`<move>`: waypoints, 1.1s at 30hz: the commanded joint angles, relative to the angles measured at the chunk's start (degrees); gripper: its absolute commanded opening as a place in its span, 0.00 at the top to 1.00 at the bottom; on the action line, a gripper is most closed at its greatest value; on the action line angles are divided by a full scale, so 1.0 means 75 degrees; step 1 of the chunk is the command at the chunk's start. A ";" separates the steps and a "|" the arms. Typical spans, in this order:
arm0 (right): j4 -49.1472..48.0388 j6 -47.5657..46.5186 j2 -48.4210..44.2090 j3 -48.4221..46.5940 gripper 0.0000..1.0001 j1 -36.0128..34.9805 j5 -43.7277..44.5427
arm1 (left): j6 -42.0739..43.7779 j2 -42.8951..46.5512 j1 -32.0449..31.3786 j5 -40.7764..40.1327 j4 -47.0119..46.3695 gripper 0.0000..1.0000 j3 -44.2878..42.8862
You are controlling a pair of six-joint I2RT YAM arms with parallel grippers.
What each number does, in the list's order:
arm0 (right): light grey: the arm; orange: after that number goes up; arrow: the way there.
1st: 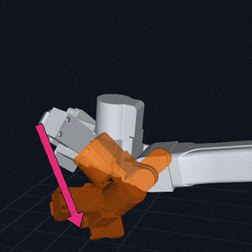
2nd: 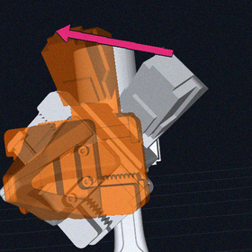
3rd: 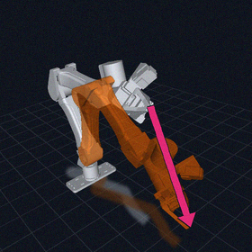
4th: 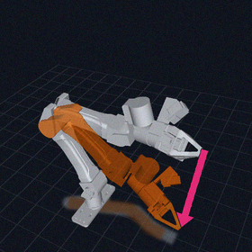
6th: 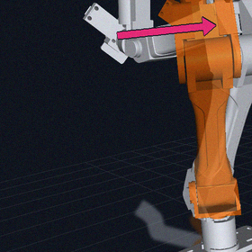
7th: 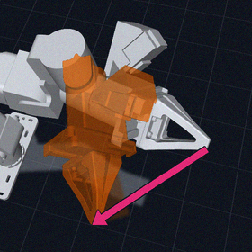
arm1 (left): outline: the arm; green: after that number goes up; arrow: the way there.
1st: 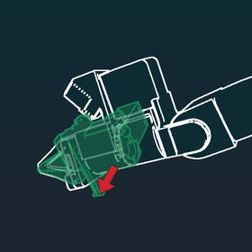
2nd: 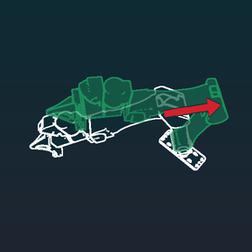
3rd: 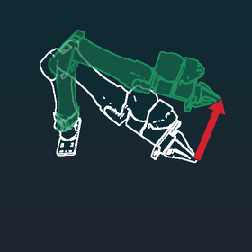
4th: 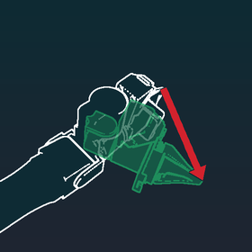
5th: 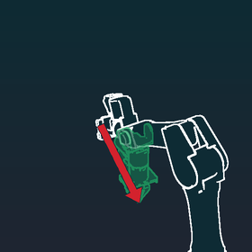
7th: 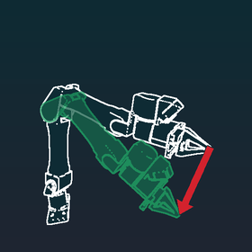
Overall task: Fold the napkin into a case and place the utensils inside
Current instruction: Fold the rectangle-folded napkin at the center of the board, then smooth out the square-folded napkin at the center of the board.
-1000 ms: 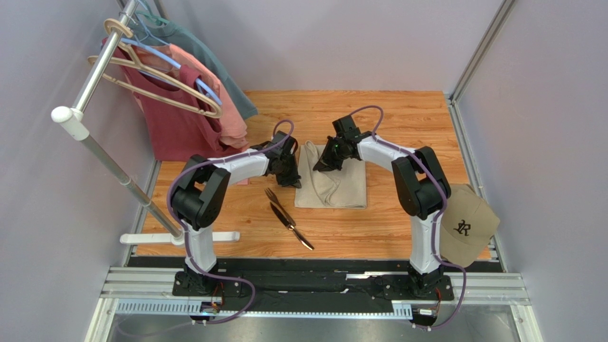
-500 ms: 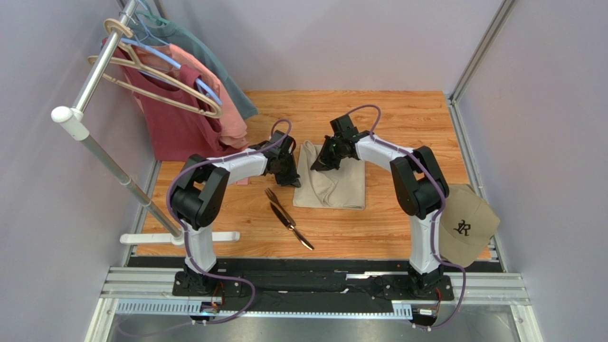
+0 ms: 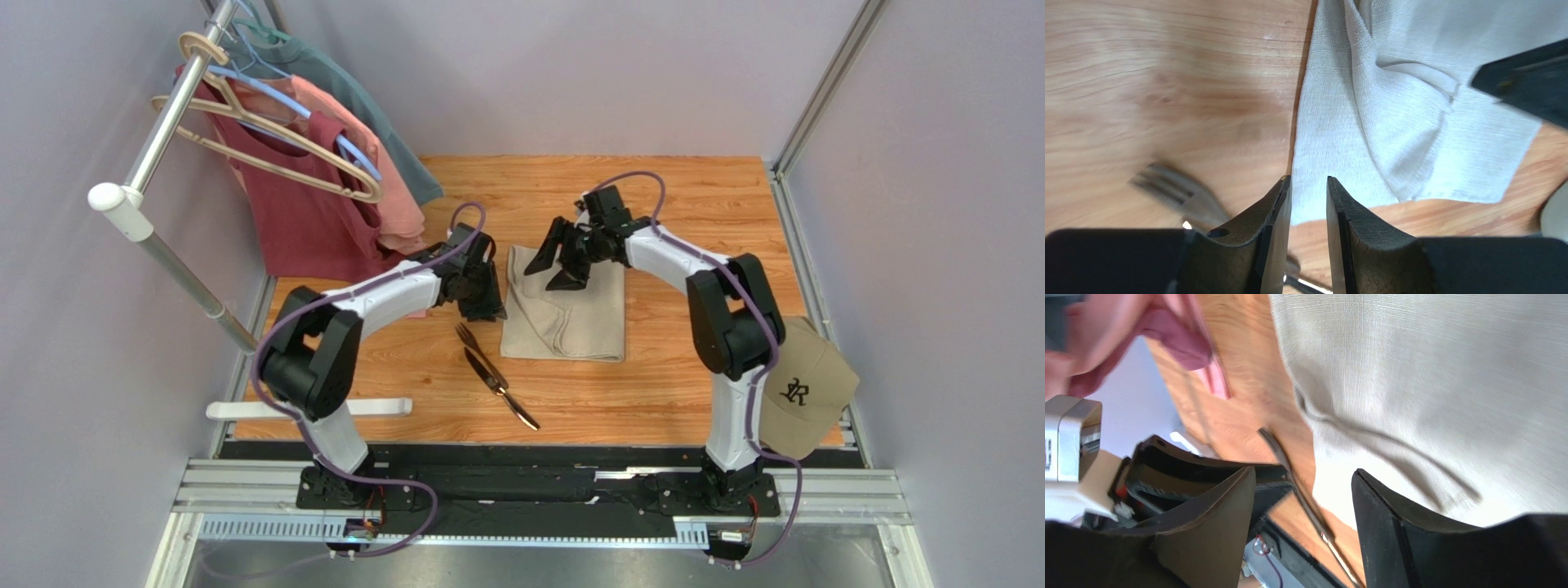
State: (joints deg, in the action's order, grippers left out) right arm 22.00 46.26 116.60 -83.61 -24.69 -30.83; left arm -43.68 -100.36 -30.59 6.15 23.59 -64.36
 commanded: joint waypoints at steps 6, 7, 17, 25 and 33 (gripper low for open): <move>0.0477 -0.1328 -0.1718 0.1068 0.39 0.0725 -0.0402 | 0.0655 0.1066 0.0329 0.0829 0.0206 0.69 -0.0300; 0.0523 -0.1386 -0.1741 0.1152 0.41 0.0748 -0.0401 | 0.0772 0.0740 0.0259 0.1134 0.0078 0.74 -0.0650; 0.0325 -0.1574 -0.1953 0.2488 0.95 0.0901 0.0723 | 0.0960 -0.1395 -0.0724 0.1840 0.0299 0.84 -0.3054; 0.0173 -0.1680 -0.1812 0.2874 1.00 0.1123 0.1368 | 0.1416 -0.3036 -0.1605 0.0202 0.1623 0.86 -0.4870; -0.0050 -0.1399 -0.1613 0.3074 1.00 0.1299 0.1473 | 0.1582 -0.3411 -0.1699 -0.0141 0.1986 0.86 -0.4942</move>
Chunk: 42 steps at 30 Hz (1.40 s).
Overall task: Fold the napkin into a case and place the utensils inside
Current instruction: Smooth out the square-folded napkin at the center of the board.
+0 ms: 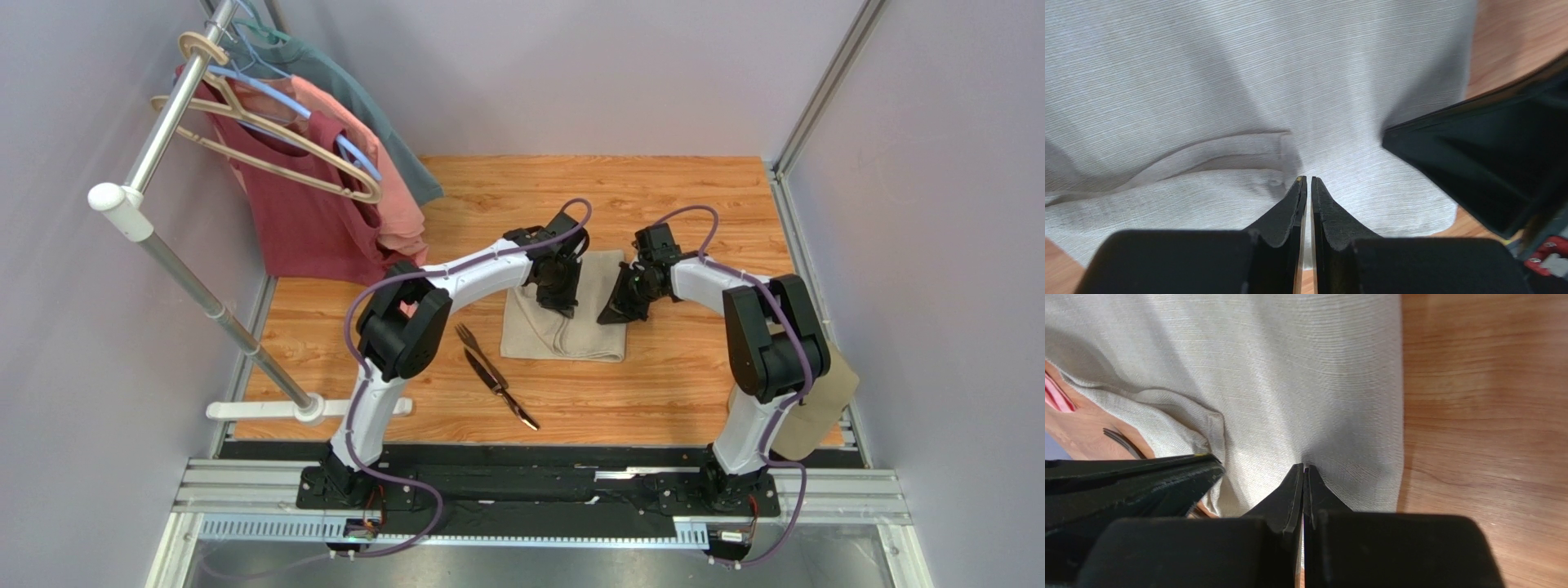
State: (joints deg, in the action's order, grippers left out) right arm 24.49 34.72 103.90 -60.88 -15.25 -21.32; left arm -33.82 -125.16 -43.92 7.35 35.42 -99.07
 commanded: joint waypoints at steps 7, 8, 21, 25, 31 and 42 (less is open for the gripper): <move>-0.0558 0.0445 0.0339 0.0172 1.00 0.0029 0.0287 | 0.0536 -0.0362 0.0091 -0.0230 0.0702 0.83 -0.0572; -0.0547 0.0445 0.0304 0.0184 1.00 0.0040 0.0335 | 0.0549 -0.0385 0.0079 -0.0393 0.0866 0.83 -0.0630; -0.0407 0.0351 0.0479 0.0020 1.00 0.0029 0.0639 | 0.0045 0.4685 0.0032 -0.2283 0.0155 0.76 0.3235; -0.0371 0.0293 0.0491 -0.0039 1.00 0.0040 0.0558 | -0.0154 0.4234 0.0044 -0.1300 -0.0117 0.74 0.2886; -0.0207 0.0106 0.0596 -0.0272 1.00 0.0064 0.0640 | -0.0026 0.2662 0.0172 -0.1284 0.0082 0.81 0.1901; 0.0436 -0.0891 -0.0152 -0.0508 0.95 0.0111 0.0021 | -0.0201 0.2731 0.0407 -0.1039 -0.0480 0.84 0.3716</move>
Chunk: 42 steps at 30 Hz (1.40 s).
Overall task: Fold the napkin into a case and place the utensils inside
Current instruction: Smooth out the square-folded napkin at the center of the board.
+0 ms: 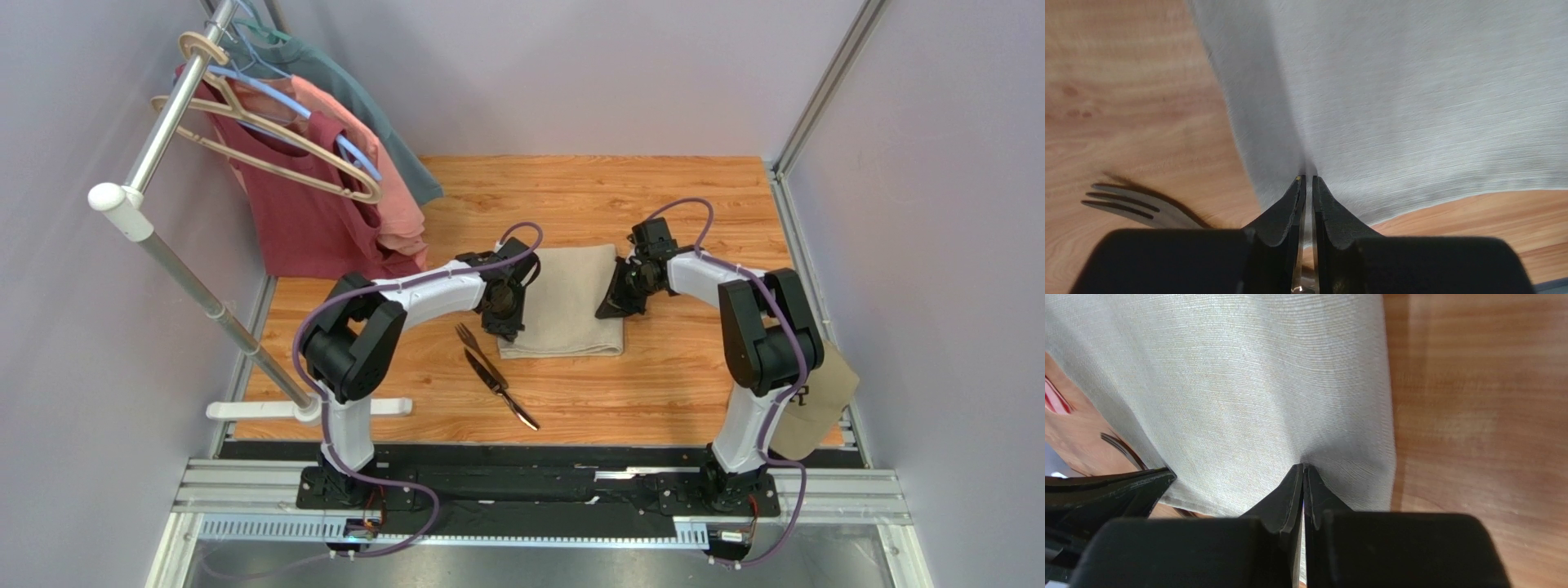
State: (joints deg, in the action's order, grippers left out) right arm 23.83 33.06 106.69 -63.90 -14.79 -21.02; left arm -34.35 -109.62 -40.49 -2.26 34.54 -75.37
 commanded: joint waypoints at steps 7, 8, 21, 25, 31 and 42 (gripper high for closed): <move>0.0806 -0.0834 -0.1499 0.0550 0.80 -0.0102 -0.0666 | -0.0155 0.1549 -0.0051 0.0513 -0.0434 0.82 0.1096; 0.0760 -0.0834 -0.1569 0.0679 0.80 -0.0103 -0.0748 | -0.0155 0.1643 -0.0051 0.0489 -0.0423 0.81 0.1178; 0.0338 -0.0716 -0.1603 0.2121 1.00 0.0857 0.1359 | -0.0108 0.0226 0.0020 0.0630 -0.0716 0.84 0.1367; 0.0584 -0.0869 -0.1862 0.1630 0.99 0.0940 0.0814 | 0.0115 0.0399 -0.0015 0.0724 -0.0400 0.85 0.0817; 0.0068 -0.0260 -0.1562 0.0121 0.82 0.0929 -0.0163 | 0.0279 0.0942 0.0988 0.1471 -0.0328 0.74 -0.0716; -0.1337 0.0525 0.1522 -0.3151 0.79 0.1022 -0.1591 | -0.1021 -0.0839 0.2211 0.3125 -0.2436 0.81 -0.1926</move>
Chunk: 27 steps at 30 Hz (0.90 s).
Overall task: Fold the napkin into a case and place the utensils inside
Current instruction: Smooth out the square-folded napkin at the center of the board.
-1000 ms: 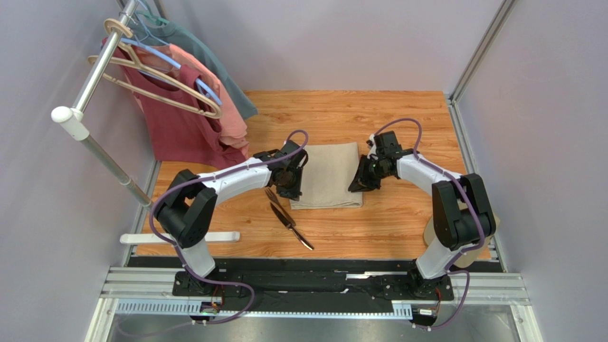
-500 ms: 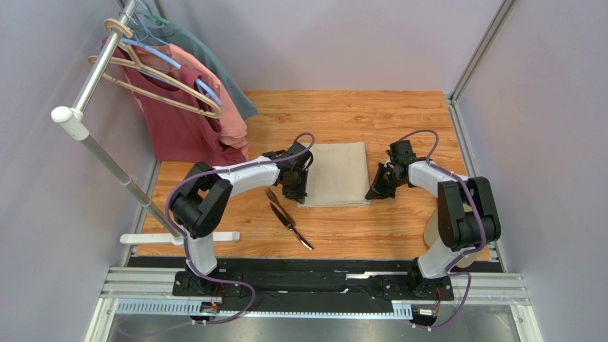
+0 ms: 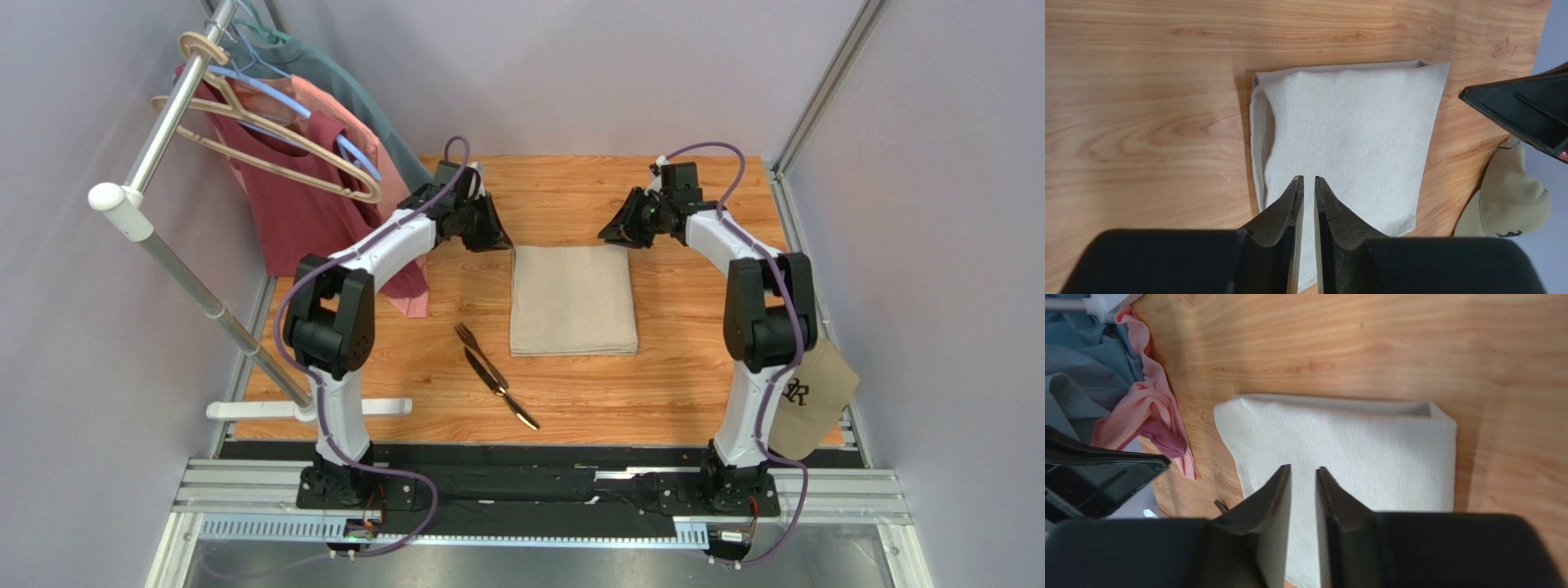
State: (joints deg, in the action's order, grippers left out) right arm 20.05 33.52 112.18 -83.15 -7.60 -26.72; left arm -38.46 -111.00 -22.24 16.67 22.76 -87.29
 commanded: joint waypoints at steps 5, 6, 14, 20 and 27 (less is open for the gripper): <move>-0.1466 0.0804 0.1694 -0.1147 0.92 0.0110 -0.1558 | -0.0837 -0.1208 -0.0316 0.1000 -0.2073 0.83 -0.0514; -0.1594 0.0862 0.1857 -0.1112 0.94 0.0168 -0.1651 | -0.0814 -0.1243 -0.0374 0.0954 -0.2155 0.83 -0.0526; -0.2943 0.1625 0.2316 -0.0526 0.96 0.0520 -0.2308 | -0.1539 -0.2250 -0.0047 0.0134 -0.1384 0.84 -0.0819; -0.2709 0.1285 0.2677 -0.0548 0.92 0.0895 -0.2179 | -0.1623 -0.2730 0.0211 -0.0008 -0.0564 0.84 -0.1403; -0.1152 0.0278 0.1570 -0.1076 0.71 0.0872 -0.1524 | -0.1447 -0.3012 0.0200 0.0238 -0.0024 0.84 -0.1920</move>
State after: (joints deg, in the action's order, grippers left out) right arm 5.89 41.04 131.00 -87.59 -0.32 -41.21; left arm -50.22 -132.38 -20.56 18.87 18.15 -99.44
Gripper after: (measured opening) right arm 0.222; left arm 0.161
